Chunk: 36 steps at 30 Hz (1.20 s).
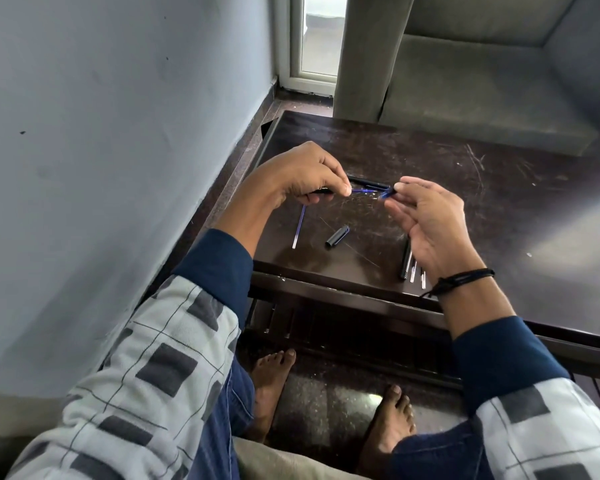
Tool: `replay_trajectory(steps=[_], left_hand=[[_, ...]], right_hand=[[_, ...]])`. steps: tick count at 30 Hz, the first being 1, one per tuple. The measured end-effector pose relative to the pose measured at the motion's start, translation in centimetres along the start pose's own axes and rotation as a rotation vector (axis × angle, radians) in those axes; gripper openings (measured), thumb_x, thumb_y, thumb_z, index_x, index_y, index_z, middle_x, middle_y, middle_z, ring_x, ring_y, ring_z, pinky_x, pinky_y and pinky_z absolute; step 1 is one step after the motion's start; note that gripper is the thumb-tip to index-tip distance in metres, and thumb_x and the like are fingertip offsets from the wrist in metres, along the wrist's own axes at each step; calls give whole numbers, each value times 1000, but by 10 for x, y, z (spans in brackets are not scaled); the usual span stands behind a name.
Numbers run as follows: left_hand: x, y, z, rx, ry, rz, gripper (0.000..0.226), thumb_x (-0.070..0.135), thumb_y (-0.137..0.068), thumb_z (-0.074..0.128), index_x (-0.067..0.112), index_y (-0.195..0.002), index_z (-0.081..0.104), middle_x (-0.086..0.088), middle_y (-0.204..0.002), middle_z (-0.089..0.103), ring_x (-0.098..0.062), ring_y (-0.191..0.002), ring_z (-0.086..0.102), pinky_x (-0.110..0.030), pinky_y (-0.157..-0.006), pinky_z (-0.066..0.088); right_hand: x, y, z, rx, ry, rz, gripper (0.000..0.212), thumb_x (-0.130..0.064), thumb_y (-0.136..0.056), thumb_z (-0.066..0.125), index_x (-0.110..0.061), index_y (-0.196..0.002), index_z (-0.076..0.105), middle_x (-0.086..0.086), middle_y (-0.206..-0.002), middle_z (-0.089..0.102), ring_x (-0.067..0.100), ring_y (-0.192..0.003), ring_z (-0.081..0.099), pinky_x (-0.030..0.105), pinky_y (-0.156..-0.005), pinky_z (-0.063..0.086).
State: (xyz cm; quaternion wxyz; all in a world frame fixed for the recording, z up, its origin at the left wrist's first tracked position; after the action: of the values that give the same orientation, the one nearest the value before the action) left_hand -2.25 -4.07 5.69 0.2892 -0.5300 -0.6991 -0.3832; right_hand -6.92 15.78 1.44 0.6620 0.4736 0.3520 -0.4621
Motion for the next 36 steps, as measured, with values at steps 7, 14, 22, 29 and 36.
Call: replay_trajectory(steps=[7,14,22,29,36], left_hand=[[0,-1,3,-12,-9,0,9,14,-83,78,12,-92,81,-17,-97,76,-12,-75,66,-25,-64,47],[-1,-1,4,-14,-9,-3,9,13,-83,78,10,-91,80,-24,-98,74,-20,-77,62,-29,-67,46],[-2,-3,5,-4,-19,4,7,12,-84,78,10,-91,79,-25,-98,73,-20,-76,61,-30,-68,47],[-1,-6,6,7,-29,42,7,15,-86,77,13,-92,80,-16,-94,75,-14,-74,64,-26,-67,51],[0,-8,9,-12,-67,84,9,17,-86,79,13,-94,80,-16,-89,73,-17,-76,62,-27,-66,52]], right_hand=[[9,-1,4,17,-162,47,27,4,-89,71,9,-115,66,16,-87,71,27,-79,78,26,-71,61],[13,3,7,-7,-177,84,23,3,-90,70,7,-112,67,17,-87,71,29,-83,78,23,-68,60],[16,9,10,-35,-178,101,27,5,-89,72,6,-116,67,15,-84,76,29,-87,78,25,-70,62],[15,12,15,-84,-129,98,18,5,-85,75,-5,-99,67,10,-84,78,25,-87,78,25,-75,62],[18,10,15,-109,0,83,19,-5,-83,81,-8,-98,70,10,-91,78,20,-82,77,22,-67,59]])
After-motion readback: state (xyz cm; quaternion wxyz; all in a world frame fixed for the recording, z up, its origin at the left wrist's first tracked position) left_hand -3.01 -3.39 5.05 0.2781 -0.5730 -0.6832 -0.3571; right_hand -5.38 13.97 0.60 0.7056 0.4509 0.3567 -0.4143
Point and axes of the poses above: each hand's wrist, its own y-axis away from the middle knuckle, its own z-axis out of the palm, x = y × z, the point moved 5 cm from there along -y, towards the middle knuckle
